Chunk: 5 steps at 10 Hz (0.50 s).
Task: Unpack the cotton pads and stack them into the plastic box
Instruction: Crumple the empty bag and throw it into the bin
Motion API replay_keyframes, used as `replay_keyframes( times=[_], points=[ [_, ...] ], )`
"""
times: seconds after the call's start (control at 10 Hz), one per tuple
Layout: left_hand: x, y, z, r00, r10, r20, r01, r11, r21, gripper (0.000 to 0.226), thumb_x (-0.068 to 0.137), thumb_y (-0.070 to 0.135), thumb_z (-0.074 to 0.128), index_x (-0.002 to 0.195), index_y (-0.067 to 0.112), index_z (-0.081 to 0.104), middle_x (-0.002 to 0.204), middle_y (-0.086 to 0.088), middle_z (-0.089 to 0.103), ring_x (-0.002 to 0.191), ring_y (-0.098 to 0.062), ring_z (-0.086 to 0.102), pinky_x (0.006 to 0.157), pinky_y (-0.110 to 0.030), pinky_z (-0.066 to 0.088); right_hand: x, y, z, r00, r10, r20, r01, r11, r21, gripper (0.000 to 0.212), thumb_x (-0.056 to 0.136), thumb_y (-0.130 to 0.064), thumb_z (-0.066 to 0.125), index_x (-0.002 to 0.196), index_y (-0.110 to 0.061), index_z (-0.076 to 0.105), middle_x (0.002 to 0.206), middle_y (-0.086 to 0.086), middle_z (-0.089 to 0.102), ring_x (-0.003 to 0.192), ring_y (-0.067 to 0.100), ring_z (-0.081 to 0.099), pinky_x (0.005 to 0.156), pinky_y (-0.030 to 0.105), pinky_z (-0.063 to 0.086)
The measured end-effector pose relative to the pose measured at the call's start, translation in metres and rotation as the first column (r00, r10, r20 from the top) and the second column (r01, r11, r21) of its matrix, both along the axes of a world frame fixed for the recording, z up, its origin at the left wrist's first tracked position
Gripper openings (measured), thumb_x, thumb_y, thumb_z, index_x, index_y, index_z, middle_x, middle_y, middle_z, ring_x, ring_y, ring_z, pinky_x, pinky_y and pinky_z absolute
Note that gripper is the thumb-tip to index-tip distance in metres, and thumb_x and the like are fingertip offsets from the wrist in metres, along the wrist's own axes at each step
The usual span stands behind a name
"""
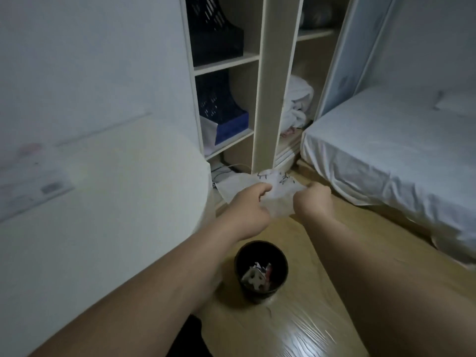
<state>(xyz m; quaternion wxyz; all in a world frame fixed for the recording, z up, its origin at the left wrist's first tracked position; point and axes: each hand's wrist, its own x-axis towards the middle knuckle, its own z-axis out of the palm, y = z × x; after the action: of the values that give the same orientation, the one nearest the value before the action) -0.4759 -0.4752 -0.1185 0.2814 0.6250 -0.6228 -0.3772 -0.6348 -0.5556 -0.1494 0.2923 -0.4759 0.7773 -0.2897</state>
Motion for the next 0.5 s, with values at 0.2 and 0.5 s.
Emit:
replay_keyframes(
  times=[0.2,0.5],
  points=[
    [-0.001,-0.003,-0.039,0.999,-0.013,0.042,0.009,0.995,0.1,0.065,0.098,0.008,0.059,0.156,0.031,0.042,0.157,0.004,0.047,0.143,-0.016,0.046,0.118,-0.041,0.043,-0.01,-0.012,-0.1,0.973,-0.183,0.14,0.136,0.946,0.293,0.039,0.09,-0.019,0.058,0.123,-0.002,0.064,0.134,0.018,0.061,0.102,0.036,0.067,0.079,0.046,0.061],
    [0.009,0.0,-0.05,0.998,0.021,0.058,-0.027,0.994,0.105,0.063,0.1,0.014,0.058,0.158,0.032,0.039,0.162,0.005,0.043,0.147,-0.017,0.043,0.119,-0.045,0.042,0.023,-0.008,-0.131,0.982,-0.165,0.09,0.128,0.938,0.323,0.066,0.101,-0.022,0.056,0.161,-0.01,0.031,0.167,0.014,0.025,0.148,0.036,0.035,0.112,0.047,0.044]
  ],
)
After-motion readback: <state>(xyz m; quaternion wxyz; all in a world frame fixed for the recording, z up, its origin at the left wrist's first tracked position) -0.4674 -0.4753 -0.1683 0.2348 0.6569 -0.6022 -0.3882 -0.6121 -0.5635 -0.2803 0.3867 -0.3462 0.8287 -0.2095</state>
